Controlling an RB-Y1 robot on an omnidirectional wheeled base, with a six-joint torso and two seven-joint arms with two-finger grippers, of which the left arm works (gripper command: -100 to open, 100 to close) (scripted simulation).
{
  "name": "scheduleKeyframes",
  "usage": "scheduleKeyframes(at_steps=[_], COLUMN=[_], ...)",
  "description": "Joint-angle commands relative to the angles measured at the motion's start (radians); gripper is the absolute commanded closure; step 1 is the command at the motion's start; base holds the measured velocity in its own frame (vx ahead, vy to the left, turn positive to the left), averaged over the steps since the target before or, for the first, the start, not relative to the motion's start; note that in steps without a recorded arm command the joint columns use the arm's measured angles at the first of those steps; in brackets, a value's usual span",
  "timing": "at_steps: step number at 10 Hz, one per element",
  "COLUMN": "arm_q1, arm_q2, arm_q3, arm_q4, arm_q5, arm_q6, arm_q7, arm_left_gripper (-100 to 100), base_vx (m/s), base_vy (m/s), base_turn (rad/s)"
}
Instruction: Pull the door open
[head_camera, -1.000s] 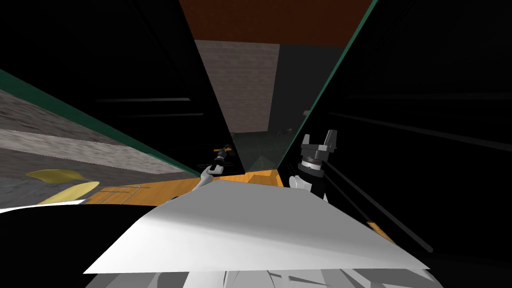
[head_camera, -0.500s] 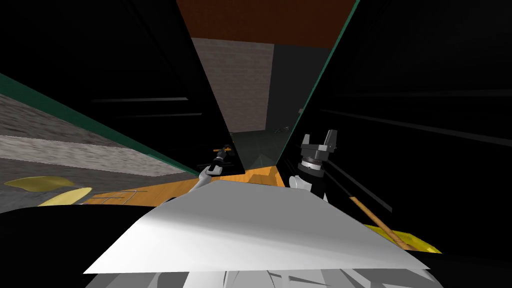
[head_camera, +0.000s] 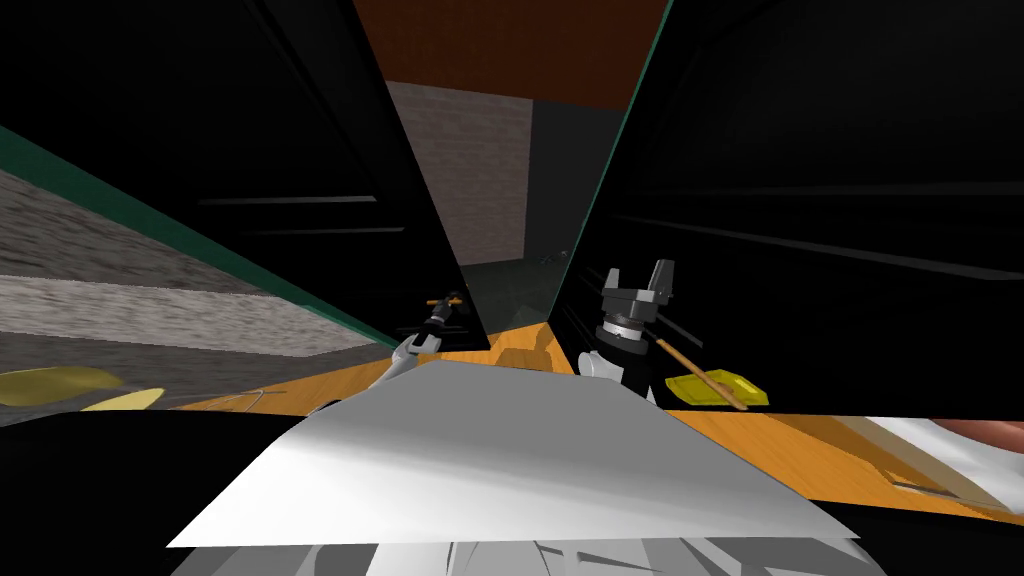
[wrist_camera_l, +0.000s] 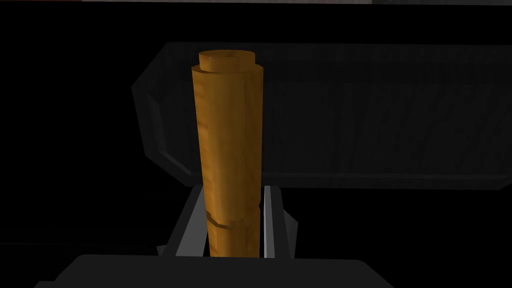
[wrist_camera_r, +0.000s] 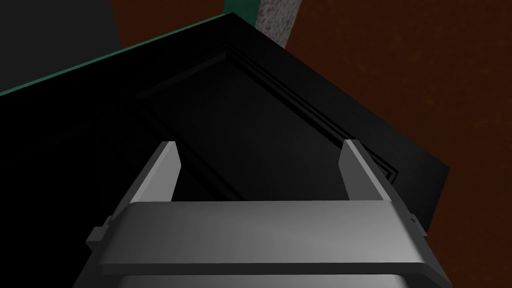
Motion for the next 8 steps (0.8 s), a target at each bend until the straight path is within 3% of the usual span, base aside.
scheduleKeyframes(at_steps=[1,3,8], arm_q1=[0.000,0.027,0.095], arm_q2=[0.000,0.025,0.102], arm_q3=[0.000,-0.024,-0.079], arm_q4=[0.000,-0.013,-0.054], arm_q5=[0.000,-0.001,-0.001], arm_q6=[0.000,-0.025,-0.095], arm_q7=[0.000,0.027,0.095], arm_left_gripper=[100,100,100], base_vx=[-0.098,-0.195,-0.240], base_vy=[0.022,0.039,0.095], base_turn=[-0.044,-0.117,-0.137])
